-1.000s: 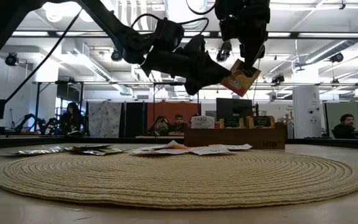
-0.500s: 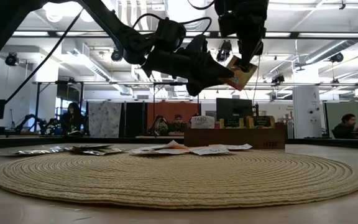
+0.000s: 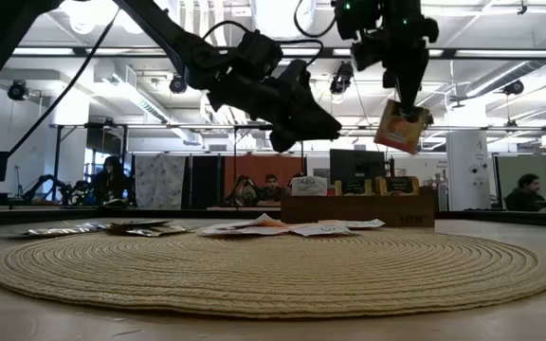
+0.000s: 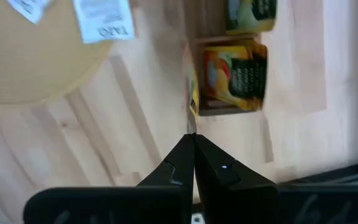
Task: Pick & Place Tea
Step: Put the mango tea bag into the right section of the wooden organizer
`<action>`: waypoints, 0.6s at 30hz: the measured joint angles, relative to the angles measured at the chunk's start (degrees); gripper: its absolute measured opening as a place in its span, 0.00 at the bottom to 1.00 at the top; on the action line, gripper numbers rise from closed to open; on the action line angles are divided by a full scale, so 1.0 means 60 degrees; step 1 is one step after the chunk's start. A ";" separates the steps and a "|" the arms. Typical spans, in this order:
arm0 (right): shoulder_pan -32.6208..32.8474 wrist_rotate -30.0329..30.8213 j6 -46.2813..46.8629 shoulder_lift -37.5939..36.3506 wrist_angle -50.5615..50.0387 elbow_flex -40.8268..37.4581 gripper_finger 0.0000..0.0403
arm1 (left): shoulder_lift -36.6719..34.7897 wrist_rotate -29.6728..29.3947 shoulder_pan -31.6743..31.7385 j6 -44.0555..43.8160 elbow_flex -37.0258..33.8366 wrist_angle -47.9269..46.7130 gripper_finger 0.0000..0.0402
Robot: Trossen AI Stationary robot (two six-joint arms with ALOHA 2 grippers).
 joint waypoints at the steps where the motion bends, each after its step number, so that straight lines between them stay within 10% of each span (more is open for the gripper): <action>1: -0.0082 0.0057 -0.0143 0.0000 0.0022 -0.0079 0.02 | -0.0106 0.0005 0.0010 -0.0001 0.0000 -0.0222 0.25; 18: -0.0945 0.0106 -0.1685 0.1467 0.0634 -0.0786 0.02 | -0.3872 -0.1146 0.0507 0.0503 -0.1081 -0.2153 0.25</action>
